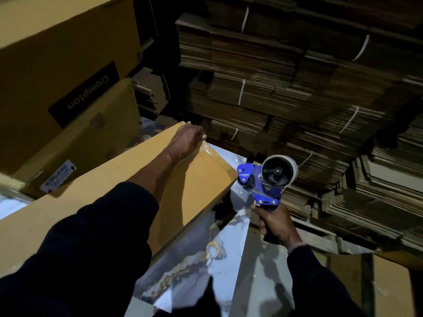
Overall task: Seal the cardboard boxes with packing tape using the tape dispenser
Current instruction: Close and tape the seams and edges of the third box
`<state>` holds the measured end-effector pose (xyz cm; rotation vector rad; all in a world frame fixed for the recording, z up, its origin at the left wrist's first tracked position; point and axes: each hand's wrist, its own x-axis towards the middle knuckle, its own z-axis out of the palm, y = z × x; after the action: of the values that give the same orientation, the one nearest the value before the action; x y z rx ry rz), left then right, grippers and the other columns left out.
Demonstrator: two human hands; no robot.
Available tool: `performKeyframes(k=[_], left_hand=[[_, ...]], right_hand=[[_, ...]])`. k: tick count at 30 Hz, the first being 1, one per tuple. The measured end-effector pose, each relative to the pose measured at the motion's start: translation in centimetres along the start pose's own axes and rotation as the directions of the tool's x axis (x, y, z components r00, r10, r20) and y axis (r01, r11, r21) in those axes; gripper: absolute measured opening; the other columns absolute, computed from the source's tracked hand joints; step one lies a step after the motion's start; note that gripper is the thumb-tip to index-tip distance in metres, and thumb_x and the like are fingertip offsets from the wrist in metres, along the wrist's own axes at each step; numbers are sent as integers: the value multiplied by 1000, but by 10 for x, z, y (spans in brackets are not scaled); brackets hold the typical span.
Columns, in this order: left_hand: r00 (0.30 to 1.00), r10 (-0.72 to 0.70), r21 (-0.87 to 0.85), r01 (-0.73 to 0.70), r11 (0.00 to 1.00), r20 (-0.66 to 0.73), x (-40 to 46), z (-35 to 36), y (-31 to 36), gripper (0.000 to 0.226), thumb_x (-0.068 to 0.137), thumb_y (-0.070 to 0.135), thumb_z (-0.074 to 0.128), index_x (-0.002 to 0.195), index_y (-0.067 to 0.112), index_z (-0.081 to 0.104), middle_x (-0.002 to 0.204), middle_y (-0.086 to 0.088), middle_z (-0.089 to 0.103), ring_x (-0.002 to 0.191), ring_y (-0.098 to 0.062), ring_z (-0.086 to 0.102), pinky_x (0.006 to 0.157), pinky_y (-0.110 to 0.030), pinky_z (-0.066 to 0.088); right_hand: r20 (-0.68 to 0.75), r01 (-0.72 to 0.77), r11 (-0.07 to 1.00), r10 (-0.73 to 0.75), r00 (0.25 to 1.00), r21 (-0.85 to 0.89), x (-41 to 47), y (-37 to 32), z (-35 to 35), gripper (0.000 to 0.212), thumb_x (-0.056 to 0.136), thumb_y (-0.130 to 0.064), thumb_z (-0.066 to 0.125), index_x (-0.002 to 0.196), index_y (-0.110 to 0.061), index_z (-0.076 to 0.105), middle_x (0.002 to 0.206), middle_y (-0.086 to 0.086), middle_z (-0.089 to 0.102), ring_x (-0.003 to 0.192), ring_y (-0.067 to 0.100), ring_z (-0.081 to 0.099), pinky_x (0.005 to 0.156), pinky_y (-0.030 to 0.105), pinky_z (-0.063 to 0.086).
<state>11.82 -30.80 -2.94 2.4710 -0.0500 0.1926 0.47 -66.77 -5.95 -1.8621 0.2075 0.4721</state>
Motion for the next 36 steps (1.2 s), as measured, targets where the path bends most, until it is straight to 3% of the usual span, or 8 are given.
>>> performKeyframes(k=[4, 10, 14, 18, 21, 29, 32, 36], left_hand=[[999, 27, 8, -27, 1000, -23, -2, 1, 0, 20, 104, 18, 54, 85, 19, 60, 89, -1, 67, 93, -28, 64, 118, -38, 30], [999, 50, 68, -50, 996, -4, 0, 3, 0, 17, 105, 20, 55, 96, 12, 66, 98, -11, 71, 98, -30, 64, 117, -41, 31], [983, 182, 149, -178, 973, -9, -5, 13, 8, 12, 102, 10, 59, 104, 7, 70, 104, -15, 69, 106, -35, 62, 117, -47, 29], [942, 332, 115, -336, 935, 50, -23, 36, 37, 32, 107, 20, 42, 105, 6, 71, 107, -15, 68, 109, -32, 62, 125, -45, 13], [936, 323, 67, -334, 940, 139, -39, 56, 63, 25, 107, 19, 51, 100, 6, 71, 101, -13, 70, 105, -28, 65, 127, -46, 5], [940, 331, 221, -342, 913, 87, -48, 75, 67, 33, 109, 36, 45, 98, 19, 71, 92, -4, 69, 98, -26, 63, 123, -45, 23], [941, 333, 241, -339, 909, 65, -48, 75, 69, 36, 109, 36, 44, 97, 17, 72, 92, -5, 70, 97, -28, 63, 122, -47, 26], [942, 331, 259, -336, 906, 63, -49, 72, 70, 37, 108, 36, 43, 96, 17, 72, 90, -6, 72, 96, -29, 64, 120, -48, 28]], right_hand=[[-20, -16, 1000, 17, 1000, 19, -8, 25, -2, 31, 89, -16, 75, 64, -14, 57, 50, 19, 47, 37, 26, 45, 47, 37, 41], [-17, -52, 990, 55, 998, 130, -5, 35, 20, 27, 92, -16, 77, 72, -9, 61, 55, 17, 47, 40, 23, 44, 45, 31, 40], [64, -103, 962, 89, 994, 254, -2, 41, 30, 29, 88, -21, 83, 80, -5, 61, 61, 16, 45, 48, 22, 43, 49, 33, 38], [104, -126, 966, 105, 989, 226, 5, 41, 31, 33, 89, -26, 82, 73, -9, 58, 61, 16, 48, 47, 25, 47, 52, 36, 42], [157, -170, 945, 129, 979, 280, 7, 40, 34, 31, 90, -23, 80, 71, -13, 57, 61, 13, 47, 49, 24, 45, 51, 34, 43], [186, -249, 891, 191, 964, 379, 12, 58, 31, 36, 88, -24, 81, 66, -15, 54, 61, 9, 40, 50, 23, 39, 48, 32, 35], [176, -228, 892, 171, 969, 391, 12, 63, 31, 32, 86, -25, 83, 74, -12, 56, 59, 9, 42, 47, 24, 40, 49, 34, 32], [142, -223, 901, 182, 973, 371, 5, 81, 32, 34, 92, -13, 76, 69, -8, 51, 59, 12, 39, 42, 23, 38, 48, 35, 28]])
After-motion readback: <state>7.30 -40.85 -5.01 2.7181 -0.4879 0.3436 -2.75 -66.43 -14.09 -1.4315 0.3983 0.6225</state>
